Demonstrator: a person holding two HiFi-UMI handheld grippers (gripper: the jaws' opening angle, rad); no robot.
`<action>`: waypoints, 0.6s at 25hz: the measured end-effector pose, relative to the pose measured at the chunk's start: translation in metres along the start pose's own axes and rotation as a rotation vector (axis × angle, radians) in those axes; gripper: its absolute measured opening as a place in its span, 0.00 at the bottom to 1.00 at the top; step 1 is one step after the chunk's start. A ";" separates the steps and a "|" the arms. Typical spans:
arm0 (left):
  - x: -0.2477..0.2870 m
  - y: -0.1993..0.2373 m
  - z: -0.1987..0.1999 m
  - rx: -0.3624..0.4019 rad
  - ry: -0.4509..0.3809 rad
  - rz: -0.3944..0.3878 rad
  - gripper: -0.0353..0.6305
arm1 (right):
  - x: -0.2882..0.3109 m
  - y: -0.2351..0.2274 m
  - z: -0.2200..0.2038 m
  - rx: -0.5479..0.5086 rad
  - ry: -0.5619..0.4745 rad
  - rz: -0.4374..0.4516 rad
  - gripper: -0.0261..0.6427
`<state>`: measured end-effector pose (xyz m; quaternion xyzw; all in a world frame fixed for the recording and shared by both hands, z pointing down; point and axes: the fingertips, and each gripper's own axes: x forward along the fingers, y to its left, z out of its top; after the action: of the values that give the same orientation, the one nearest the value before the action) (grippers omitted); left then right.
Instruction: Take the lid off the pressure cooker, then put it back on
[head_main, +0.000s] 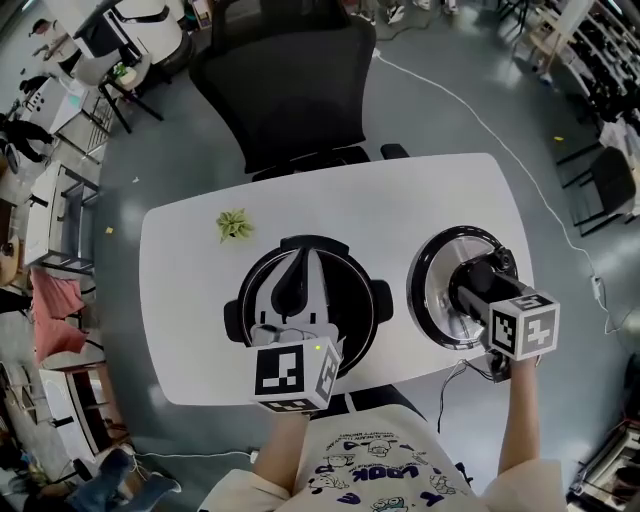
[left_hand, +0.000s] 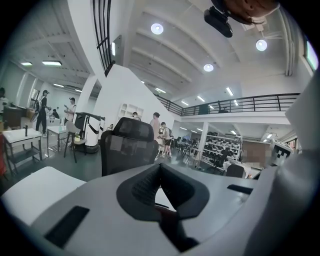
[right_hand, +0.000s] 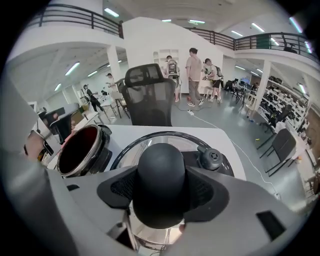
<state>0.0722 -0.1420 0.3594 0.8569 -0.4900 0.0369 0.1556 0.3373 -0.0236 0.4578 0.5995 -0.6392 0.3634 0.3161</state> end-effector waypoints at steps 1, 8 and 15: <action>-0.003 0.002 0.002 0.000 -0.004 0.004 0.07 | -0.005 0.003 0.005 -0.017 -0.002 0.007 0.48; -0.027 0.025 0.012 -0.007 -0.033 0.047 0.07 | -0.023 0.035 0.035 -0.131 -0.026 0.086 0.48; -0.059 0.059 0.016 -0.019 -0.057 0.129 0.07 | -0.028 0.084 0.057 -0.246 -0.024 0.180 0.48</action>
<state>-0.0104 -0.1259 0.3450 0.8229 -0.5487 0.0178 0.1468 0.2578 -0.0553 0.3962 0.5009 -0.7338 0.3020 0.3456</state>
